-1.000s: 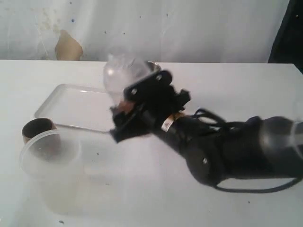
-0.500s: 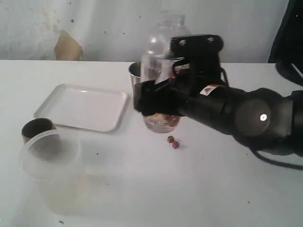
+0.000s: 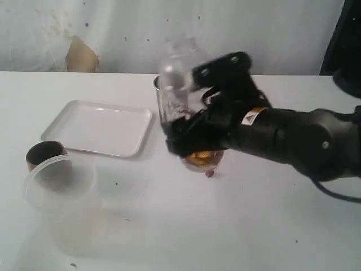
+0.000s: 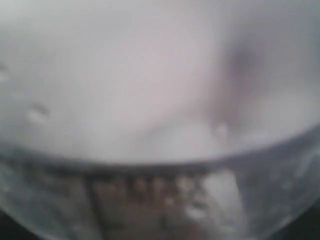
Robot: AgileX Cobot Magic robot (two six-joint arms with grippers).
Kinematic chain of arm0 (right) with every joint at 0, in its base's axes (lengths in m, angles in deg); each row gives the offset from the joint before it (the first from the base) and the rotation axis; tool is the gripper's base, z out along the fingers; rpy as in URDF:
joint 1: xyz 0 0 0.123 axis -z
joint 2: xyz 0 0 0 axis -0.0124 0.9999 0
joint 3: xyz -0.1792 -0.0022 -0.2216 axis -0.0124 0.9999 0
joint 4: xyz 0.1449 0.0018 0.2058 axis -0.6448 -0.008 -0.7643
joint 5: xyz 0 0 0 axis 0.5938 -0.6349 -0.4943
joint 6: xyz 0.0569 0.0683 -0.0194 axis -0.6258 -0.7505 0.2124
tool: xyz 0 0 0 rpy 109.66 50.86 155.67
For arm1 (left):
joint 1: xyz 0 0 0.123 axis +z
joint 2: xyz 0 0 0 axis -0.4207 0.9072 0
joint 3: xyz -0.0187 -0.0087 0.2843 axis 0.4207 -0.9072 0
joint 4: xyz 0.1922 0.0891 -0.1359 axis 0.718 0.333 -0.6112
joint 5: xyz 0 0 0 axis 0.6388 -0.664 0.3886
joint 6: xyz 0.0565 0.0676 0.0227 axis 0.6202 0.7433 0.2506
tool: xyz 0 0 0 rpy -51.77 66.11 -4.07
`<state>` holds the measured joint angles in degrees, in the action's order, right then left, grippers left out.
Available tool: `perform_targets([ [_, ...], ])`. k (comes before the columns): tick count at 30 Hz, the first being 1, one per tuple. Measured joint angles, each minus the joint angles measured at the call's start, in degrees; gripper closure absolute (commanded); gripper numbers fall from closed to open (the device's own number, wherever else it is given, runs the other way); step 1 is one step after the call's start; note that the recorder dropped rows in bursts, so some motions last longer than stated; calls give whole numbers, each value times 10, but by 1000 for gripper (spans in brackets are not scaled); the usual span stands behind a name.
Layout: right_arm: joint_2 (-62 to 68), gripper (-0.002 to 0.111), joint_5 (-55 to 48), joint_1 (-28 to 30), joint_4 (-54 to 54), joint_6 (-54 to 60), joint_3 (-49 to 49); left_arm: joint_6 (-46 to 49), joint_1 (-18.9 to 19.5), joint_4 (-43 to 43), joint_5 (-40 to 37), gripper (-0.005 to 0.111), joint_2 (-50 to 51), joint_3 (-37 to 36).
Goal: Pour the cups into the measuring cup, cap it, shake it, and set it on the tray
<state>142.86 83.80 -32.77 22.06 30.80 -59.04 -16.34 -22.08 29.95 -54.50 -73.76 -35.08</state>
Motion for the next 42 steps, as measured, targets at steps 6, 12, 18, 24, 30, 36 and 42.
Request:
perform_targets([
  [6, -1, 108, 66, -4, 29, -126, 7, 0, 0, 0, 0, 107, 0, 0],
  [12, -6, 108, 25, 1, 141, -124, 8, 0, 0, 0, 0, 107, 0, 0],
  [18, -11, 108, 96, 6, 75, -191, 20, 0, 0, 0, 0, 107, 0, 0],
  [24, -11, 108, 17, -37, 246, -83, 5, 0, 0, 0, 0, 107, 0, 0],
  [30, -11, 108, -81, -31, 199, 13, -34, 0, 0, 0, 0, 107, 0, 0],
  [36, -11, 108, -127, -31, 193, 24, -81, 0, 0, 0, 0, 107, 0, 0],
  [42, 4, 108, -218, -20, 239, -56, -148, 0, 0, 0, 0, 107, 0, 0],
])
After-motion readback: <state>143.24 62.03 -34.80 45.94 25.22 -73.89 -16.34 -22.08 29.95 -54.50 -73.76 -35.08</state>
